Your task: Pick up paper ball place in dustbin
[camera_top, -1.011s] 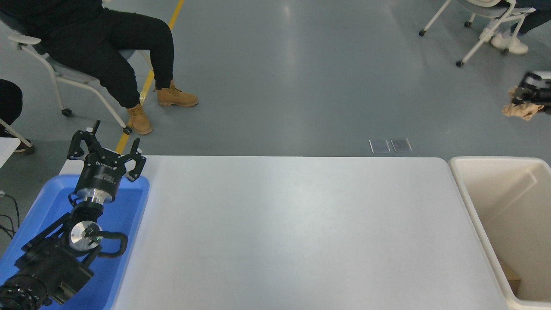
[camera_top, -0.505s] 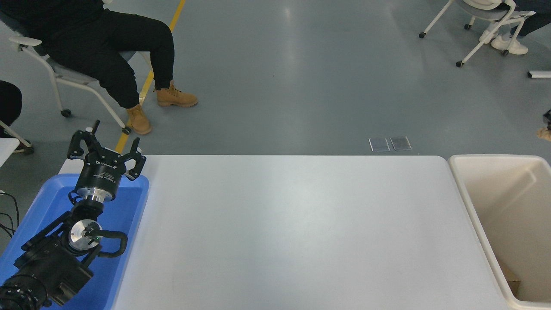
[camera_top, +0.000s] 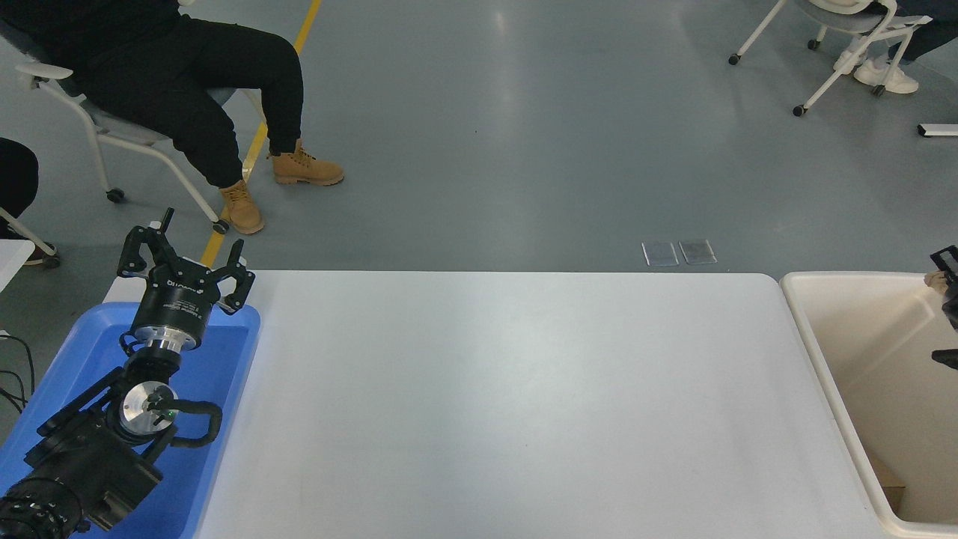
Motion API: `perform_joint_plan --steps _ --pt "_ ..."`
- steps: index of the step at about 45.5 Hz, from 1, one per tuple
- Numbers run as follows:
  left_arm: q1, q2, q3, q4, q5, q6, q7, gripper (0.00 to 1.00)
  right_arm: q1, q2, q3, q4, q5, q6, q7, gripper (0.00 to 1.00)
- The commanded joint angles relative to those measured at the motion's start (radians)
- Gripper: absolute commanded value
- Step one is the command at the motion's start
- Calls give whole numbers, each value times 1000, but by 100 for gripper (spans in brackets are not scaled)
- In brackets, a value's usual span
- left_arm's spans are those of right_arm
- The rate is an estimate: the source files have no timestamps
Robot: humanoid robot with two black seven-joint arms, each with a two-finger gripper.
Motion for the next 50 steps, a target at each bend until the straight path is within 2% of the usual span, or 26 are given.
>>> perform_joint_plan --steps 1,18,22,25,28,31,32,50 --pt "0 0 1 0 0 0 0 99 -102 40 89 -54 5 -19 2 0" --pt "0 0 0 0 0 0 0 99 -155 74 107 -55 5 -50 2 0" --pt "0 0 0 0 0 0 0 99 -155 72 109 -55 5 -51 2 10" --pt "0 0 0 0 0 0 0 99 -155 72 109 -55 5 -53 0 28" --pt "0 0 0 0 0 0 0 99 -155 72 109 -55 4 -53 0 58" --pt "0 0 0 0 0 0 0 99 -155 72 107 -55 4 -53 0 93" --pt "0 0 1 0 0 0 0 99 -155 72 106 -55 4 -53 0 100" --pt "0 0 0 0 0 -1 0 99 -146 69 104 -38 1 -39 0 100"
